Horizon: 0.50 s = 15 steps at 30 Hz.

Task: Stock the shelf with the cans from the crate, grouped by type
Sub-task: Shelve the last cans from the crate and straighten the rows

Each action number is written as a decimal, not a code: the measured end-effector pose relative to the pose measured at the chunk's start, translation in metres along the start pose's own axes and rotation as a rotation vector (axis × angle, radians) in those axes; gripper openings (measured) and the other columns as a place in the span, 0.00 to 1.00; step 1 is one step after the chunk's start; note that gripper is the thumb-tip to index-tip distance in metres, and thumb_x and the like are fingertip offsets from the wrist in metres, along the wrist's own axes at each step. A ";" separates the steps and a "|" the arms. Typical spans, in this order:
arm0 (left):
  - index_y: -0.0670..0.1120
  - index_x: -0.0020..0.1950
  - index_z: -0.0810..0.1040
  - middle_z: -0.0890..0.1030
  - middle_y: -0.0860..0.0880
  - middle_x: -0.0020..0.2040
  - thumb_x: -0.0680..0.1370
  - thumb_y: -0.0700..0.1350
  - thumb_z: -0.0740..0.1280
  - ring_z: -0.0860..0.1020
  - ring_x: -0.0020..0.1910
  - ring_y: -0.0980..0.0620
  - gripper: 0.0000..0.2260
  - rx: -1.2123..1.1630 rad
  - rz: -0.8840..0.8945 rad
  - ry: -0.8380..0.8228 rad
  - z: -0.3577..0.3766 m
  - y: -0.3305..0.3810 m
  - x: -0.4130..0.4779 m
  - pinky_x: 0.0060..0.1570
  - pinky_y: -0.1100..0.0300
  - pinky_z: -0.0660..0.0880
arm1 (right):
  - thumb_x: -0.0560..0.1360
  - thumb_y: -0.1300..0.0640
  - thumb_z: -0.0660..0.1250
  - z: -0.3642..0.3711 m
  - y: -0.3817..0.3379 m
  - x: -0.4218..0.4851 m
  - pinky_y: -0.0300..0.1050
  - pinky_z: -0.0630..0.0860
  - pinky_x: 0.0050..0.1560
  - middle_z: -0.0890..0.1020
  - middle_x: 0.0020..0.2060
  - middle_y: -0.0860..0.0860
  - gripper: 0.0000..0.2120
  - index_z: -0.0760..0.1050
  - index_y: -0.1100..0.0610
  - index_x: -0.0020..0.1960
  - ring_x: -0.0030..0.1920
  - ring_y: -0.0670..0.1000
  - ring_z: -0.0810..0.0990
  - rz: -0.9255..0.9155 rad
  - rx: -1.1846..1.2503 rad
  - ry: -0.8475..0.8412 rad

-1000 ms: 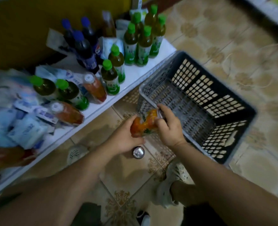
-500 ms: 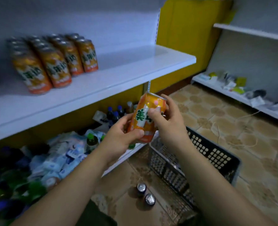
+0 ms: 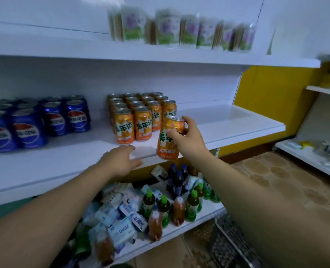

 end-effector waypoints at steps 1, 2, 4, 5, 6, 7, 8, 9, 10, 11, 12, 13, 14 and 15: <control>0.52 0.76 0.60 0.61 0.49 0.77 0.76 0.66 0.59 0.63 0.73 0.46 0.33 0.078 -0.022 -0.013 0.001 -0.004 0.005 0.71 0.47 0.61 | 0.75 0.47 0.69 0.006 0.001 0.009 0.54 0.76 0.59 0.75 0.57 0.48 0.32 0.58 0.47 0.74 0.59 0.53 0.77 -0.006 -0.017 -0.009; 0.53 0.76 0.58 0.59 0.50 0.77 0.76 0.67 0.56 0.60 0.74 0.47 0.32 0.146 -0.036 -0.028 0.004 -0.007 0.009 0.71 0.44 0.58 | 0.76 0.48 0.68 0.011 0.003 0.018 0.53 0.75 0.60 0.74 0.58 0.48 0.32 0.58 0.47 0.74 0.59 0.53 0.76 -0.010 -0.037 -0.017; 0.54 0.77 0.55 0.54 0.51 0.78 0.77 0.67 0.51 0.55 0.76 0.47 0.31 0.241 -0.039 -0.046 0.012 -0.009 0.013 0.71 0.38 0.52 | 0.76 0.48 0.68 0.017 0.008 0.032 0.51 0.75 0.59 0.74 0.60 0.48 0.32 0.58 0.48 0.75 0.60 0.52 0.76 -0.028 -0.073 -0.022; 0.54 0.77 0.53 0.52 0.50 0.79 0.77 0.67 0.49 0.53 0.76 0.47 0.31 0.284 -0.027 -0.044 0.016 -0.009 0.014 0.71 0.36 0.51 | 0.76 0.49 0.68 0.018 0.011 0.040 0.50 0.74 0.59 0.74 0.61 0.49 0.31 0.58 0.48 0.74 0.61 0.52 0.76 -0.033 -0.084 -0.022; 0.54 0.77 0.52 0.52 0.49 0.78 0.77 0.67 0.49 0.52 0.76 0.47 0.32 0.330 -0.010 -0.032 0.019 -0.008 0.014 0.71 0.35 0.50 | 0.76 0.49 0.68 0.020 0.016 0.047 0.51 0.74 0.60 0.75 0.63 0.49 0.31 0.58 0.48 0.74 0.61 0.53 0.76 -0.031 -0.093 -0.025; 0.53 0.77 0.51 0.52 0.48 0.78 0.77 0.68 0.48 0.52 0.76 0.46 0.32 0.369 0.005 -0.012 0.021 -0.008 0.014 0.70 0.35 0.51 | 0.76 0.49 0.69 0.021 0.020 0.055 0.51 0.74 0.61 0.75 0.64 0.49 0.31 0.58 0.47 0.74 0.62 0.53 0.76 -0.033 -0.098 -0.024; 0.53 0.77 0.51 0.52 0.48 0.78 0.77 0.68 0.48 0.52 0.76 0.46 0.32 0.394 0.014 0.011 0.022 -0.008 0.015 0.70 0.35 0.52 | 0.76 0.49 0.69 0.022 0.023 0.062 0.52 0.74 0.62 0.74 0.65 0.50 0.32 0.58 0.47 0.74 0.63 0.53 0.75 -0.034 -0.110 -0.027; 0.53 0.77 0.51 0.53 0.48 0.78 0.77 0.67 0.48 0.52 0.75 0.46 0.32 0.410 0.017 0.029 0.022 -0.008 0.015 0.70 0.36 0.52 | 0.76 0.49 0.68 0.023 0.025 0.069 0.53 0.74 0.63 0.74 0.66 0.50 0.32 0.57 0.47 0.75 0.63 0.54 0.75 -0.037 -0.116 -0.029; 0.53 0.77 0.51 0.53 0.48 0.77 0.77 0.67 0.47 0.52 0.75 0.46 0.32 0.422 0.018 0.044 0.022 -0.008 0.016 0.70 0.36 0.53 | 0.76 0.49 0.68 0.025 0.028 0.075 0.54 0.73 0.64 0.73 0.66 0.51 0.33 0.56 0.47 0.75 0.64 0.54 0.74 -0.038 -0.122 -0.034; 0.53 0.77 0.51 0.53 0.48 0.78 0.77 0.67 0.47 0.52 0.75 0.46 0.32 0.431 0.020 0.058 0.023 -0.008 0.016 0.70 0.36 0.53 | 0.76 0.49 0.68 0.026 0.030 0.083 0.53 0.73 0.64 0.73 0.67 0.51 0.33 0.55 0.48 0.76 0.64 0.54 0.74 -0.049 -0.126 -0.037; 0.53 0.77 0.51 0.53 0.48 0.78 0.77 0.67 0.47 0.52 0.75 0.46 0.32 0.435 0.020 0.069 0.023 -0.008 0.015 0.70 0.37 0.53 | 0.76 0.49 0.68 0.028 0.031 0.087 0.52 0.73 0.63 0.73 0.66 0.50 0.33 0.55 0.48 0.75 0.64 0.53 0.74 -0.063 -0.134 -0.047; 0.53 0.77 0.50 0.53 0.48 0.78 0.77 0.67 0.47 0.52 0.76 0.46 0.32 0.437 0.019 0.078 0.023 -0.009 0.016 0.70 0.37 0.53 | 0.76 0.49 0.68 0.030 0.031 0.092 0.50 0.72 0.63 0.74 0.65 0.50 0.33 0.56 0.48 0.75 0.63 0.52 0.74 -0.086 -0.140 -0.051; 0.53 0.77 0.50 0.53 0.48 0.78 0.77 0.68 0.47 0.52 0.76 0.46 0.32 0.435 0.018 0.084 0.024 -0.009 0.016 0.71 0.36 0.52 | 0.76 0.50 0.68 0.033 0.031 0.096 0.49 0.72 0.62 0.74 0.63 0.49 0.32 0.57 0.47 0.75 0.63 0.51 0.74 -0.104 -0.148 -0.058; 0.53 0.77 0.50 0.53 0.48 0.78 0.77 0.68 0.47 0.52 0.76 0.46 0.32 0.436 0.017 0.089 0.024 -0.010 0.017 0.71 0.36 0.52 | 0.76 0.51 0.69 0.034 0.031 0.101 0.48 0.73 0.61 0.75 0.61 0.48 0.31 0.59 0.47 0.74 0.62 0.51 0.75 -0.129 -0.135 -0.060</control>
Point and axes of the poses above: each hand's wrist, its own x-axis towards the middle knuckle, its own z-axis out of the palm, y = z × x, the point moved 9 cm from there along x, towards the middle knuckle
